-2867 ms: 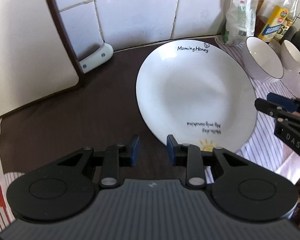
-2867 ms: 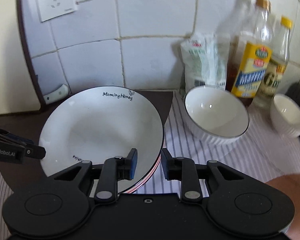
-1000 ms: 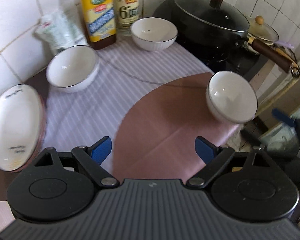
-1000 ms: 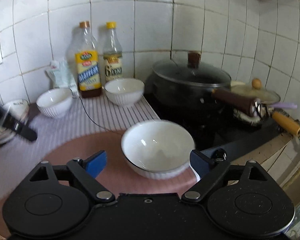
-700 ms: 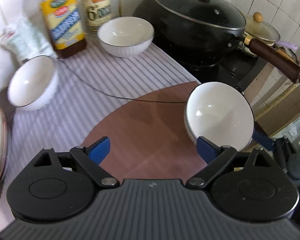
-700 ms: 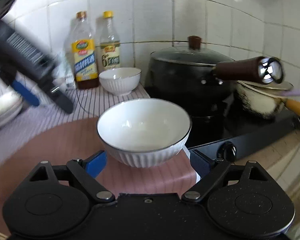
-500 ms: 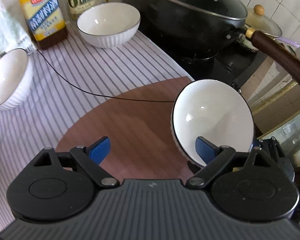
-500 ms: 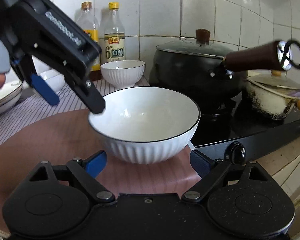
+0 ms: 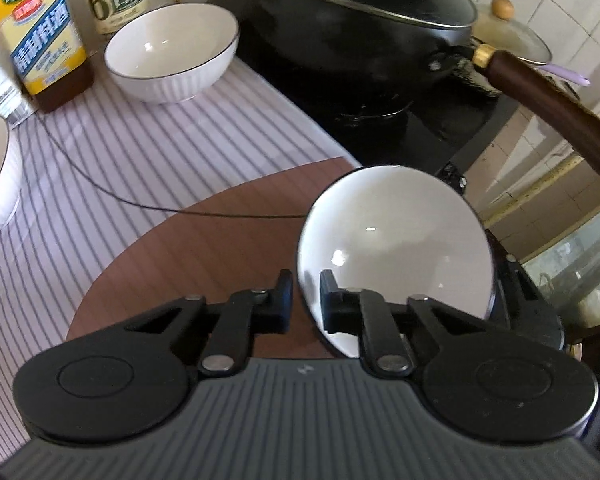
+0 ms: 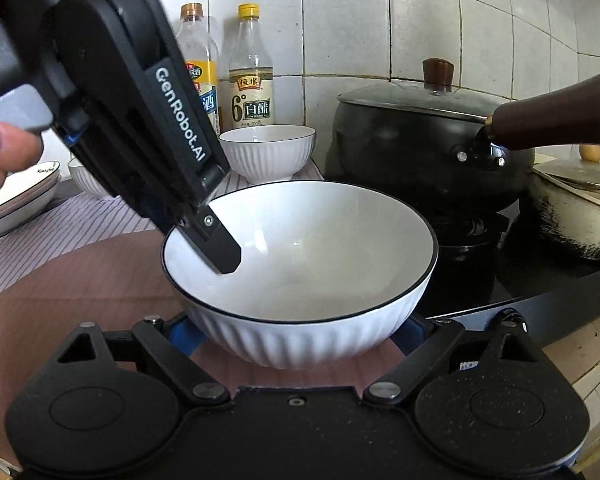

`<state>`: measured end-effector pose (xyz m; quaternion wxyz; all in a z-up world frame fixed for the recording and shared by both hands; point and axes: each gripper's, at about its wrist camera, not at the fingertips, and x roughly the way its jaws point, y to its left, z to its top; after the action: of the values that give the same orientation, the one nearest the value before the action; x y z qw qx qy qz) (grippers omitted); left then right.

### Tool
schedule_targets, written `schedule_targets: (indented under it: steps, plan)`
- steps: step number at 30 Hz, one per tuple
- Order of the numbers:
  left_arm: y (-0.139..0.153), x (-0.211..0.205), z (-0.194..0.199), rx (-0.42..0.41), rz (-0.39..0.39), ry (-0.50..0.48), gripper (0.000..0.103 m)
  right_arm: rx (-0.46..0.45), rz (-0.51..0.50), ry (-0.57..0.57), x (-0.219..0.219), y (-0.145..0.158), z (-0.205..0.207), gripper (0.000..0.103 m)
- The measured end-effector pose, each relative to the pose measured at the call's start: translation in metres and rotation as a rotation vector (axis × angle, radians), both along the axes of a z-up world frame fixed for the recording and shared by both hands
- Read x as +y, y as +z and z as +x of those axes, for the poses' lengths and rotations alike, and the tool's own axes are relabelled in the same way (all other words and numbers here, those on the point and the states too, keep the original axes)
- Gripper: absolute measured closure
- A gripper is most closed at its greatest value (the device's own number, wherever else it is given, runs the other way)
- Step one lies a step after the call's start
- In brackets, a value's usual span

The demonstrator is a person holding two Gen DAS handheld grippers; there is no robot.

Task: Organize plates and bowls
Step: 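Grasp the rim of the white ribbed bowl with the left gripper, then carry the bowl beside the plate stack and set it on the cloth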

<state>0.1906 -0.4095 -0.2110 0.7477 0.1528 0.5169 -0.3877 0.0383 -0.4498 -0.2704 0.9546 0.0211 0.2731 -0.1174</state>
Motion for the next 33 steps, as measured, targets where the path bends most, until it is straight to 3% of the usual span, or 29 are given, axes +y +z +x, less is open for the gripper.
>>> schedule_targets:
  steps: [22,33]
  plan:
    - [0.01,0.014,0.003,-0.059,0.001,0.005,0.095,-0.047,0.007,0.017,0.008,0.001,-0.004,0.008]
    - [0.045,0.071,0.019,-0.072,-0.022,0.098,0.095,-0.04,-0.022,0.109,0.045,0.035,0.018,0.008]
